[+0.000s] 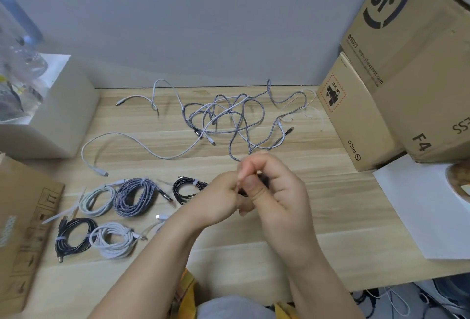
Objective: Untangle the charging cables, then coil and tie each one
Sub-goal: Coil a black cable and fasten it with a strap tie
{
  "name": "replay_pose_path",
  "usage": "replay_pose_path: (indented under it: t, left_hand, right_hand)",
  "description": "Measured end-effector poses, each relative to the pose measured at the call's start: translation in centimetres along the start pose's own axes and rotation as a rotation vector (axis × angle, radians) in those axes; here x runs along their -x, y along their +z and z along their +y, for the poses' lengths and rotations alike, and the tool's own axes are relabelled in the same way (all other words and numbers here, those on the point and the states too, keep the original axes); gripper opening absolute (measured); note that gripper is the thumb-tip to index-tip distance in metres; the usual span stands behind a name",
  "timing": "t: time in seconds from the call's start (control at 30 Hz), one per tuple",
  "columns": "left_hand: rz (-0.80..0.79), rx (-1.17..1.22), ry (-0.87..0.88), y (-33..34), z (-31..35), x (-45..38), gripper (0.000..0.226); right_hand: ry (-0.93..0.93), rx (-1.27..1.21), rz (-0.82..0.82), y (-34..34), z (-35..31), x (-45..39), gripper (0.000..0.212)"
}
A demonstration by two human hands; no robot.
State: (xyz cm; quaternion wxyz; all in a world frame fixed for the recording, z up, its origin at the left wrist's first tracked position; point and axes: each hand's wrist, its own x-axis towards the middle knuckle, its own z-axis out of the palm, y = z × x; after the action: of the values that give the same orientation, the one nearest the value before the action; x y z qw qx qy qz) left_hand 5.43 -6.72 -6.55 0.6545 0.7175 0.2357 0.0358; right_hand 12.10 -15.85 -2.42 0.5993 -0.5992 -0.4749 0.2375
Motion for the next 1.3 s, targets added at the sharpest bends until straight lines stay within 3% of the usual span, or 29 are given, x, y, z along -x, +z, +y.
replay_pose_path:
  t: [0.1, 0.13, 0.23, 0.27, 0.43, 0.53, 0.67, 0.8, 0.93, 1.1, 1.3]
  left_hand:
    - [-0.033, -0.055, -0.009, 0.4, -0.4, -0.2, 0.019]
    - [-0.045, -0.06, -0.037, 0.3, -0.7, -0.2, 0.008]
    - [-0.14, 0.019, -0.097, 0.5, -1.3, 0.0, 0.042]
    - [-0.17, 0.038, -0.107, 0.5, -1.3, 0.2, 0.044]
    - [-0.109, 0.185, -0.141, -0.3, -2.1, 0.6, 0.017]
    - [0.039, 0.184, -0.193, -0.5, -3.1, 0.8, 0.011]
    - [0.358, -0.199, -0.232, -0.4, -5.9, 0.4, 0.026]
    - [0.342, -0.6, -0.261, -0.1, -9.2, 0.4, 0.053]
    - [0.285, -0.657, -0.349, 0.0, -12.5, -0.1, 0.045]
    - [0.302, -0.696, -0.395, 0.2, -13.5, -0.5, 0.027]
    - [0.285, -0.79, -0.413, 0.1, -13.2, -0.8, 0.031]
  right_hand:
    - [0.09, -0.039, 0.028, -0.4, 0.5, -0.3, 0.014]
    - [0.125, -0.049, 0.032, -0.5, 0.9, -0.5, 0.012]
    - [0.167, 0.006, 0.014, -1.5, 3.0, -0.8, 0.013]
    - [0.196, 0.044, -0.033, -1.9, 3.8, -0.7, 0.019]
    - [0.415, -0.007, -0.241, -3.4, 6.8, 1.0, 0.036]
    - [0.507, -0.105, -0.229, -3.5, 8.4, 1.8, 0.042]
    - [0.602, 0.112, -0.256, -2.8, 11.2, 2.9, 0.031]
    - [0.669, 0.246, -0.288, -0.5, 14.6, 3.8, 0.029]
    - [0.682, 0.344, -0.274, 1.3, 17.2, 4.2, 0.038]
    - [0.633, 0.536, -0.283, 1.7, 18.6, 4.6, 0.028]
    - [0.621, 0.568, -0.393, 0.8, 18.8, 4.2, 0.032]
